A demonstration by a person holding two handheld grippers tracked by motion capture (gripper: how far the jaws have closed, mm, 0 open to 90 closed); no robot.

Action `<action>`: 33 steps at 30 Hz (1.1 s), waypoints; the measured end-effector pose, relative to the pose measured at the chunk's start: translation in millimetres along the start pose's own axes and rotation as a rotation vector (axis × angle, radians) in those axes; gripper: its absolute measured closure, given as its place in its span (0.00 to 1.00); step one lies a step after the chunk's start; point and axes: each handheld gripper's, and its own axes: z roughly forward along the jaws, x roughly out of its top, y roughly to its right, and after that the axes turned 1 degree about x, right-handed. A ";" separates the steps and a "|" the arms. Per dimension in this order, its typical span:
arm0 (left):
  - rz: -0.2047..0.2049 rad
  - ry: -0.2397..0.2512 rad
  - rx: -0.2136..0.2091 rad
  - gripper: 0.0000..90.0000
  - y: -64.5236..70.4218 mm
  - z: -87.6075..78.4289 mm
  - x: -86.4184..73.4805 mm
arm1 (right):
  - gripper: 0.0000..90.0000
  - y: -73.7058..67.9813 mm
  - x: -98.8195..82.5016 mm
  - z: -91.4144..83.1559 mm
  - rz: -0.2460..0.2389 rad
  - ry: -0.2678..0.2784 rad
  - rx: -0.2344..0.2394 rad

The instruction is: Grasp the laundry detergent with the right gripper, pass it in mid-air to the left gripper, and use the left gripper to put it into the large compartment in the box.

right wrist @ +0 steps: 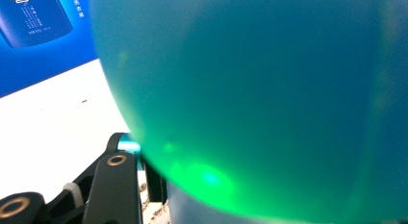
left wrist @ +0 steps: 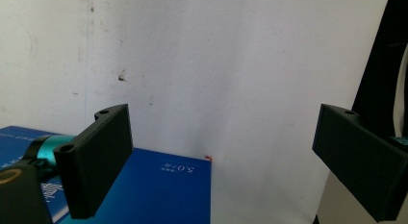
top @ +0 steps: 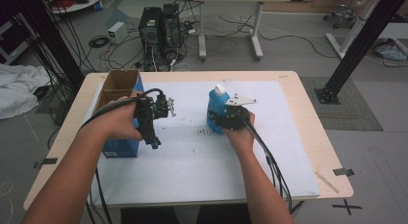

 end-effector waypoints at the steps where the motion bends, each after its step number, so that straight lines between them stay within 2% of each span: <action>1: 0.000 -0.001 0.000 0.08 -0.3 0.1 0.1 | 0.49 0.3 -0.1 0.1 0.005 0.001 0.004; 8: -0.001 -0.002 -0.003 0.08 -0.2 0.4 1.3 | 0.51 2.9 -0.8 -0.6 0.014 0.008 0.023; 13: 0.001 0.000 -0.001 0.08 -0.3 -0.1 2.2 | 0.52 4.0 -0.6 -1.6 -0.002 0.005 0.049; 15: 0.000 0.003 0.000 0.08 -0.9 -1.0 2.6 | 0.52 2.7 0.1 -3.6 -0.012 -0.001 0.086; 23: 0.002 0.010 0.001 0.08 -1.7 -4.3 4.8 | 0.52 -0.7 6.2 -16.4 -0.045 0.010 0.175; 33: 0.031 0.035 0.002 0.08 0.8 -14.3 15.0 | 0.52 -15.5 15.3 -34.4 -0.130 0.000 0.295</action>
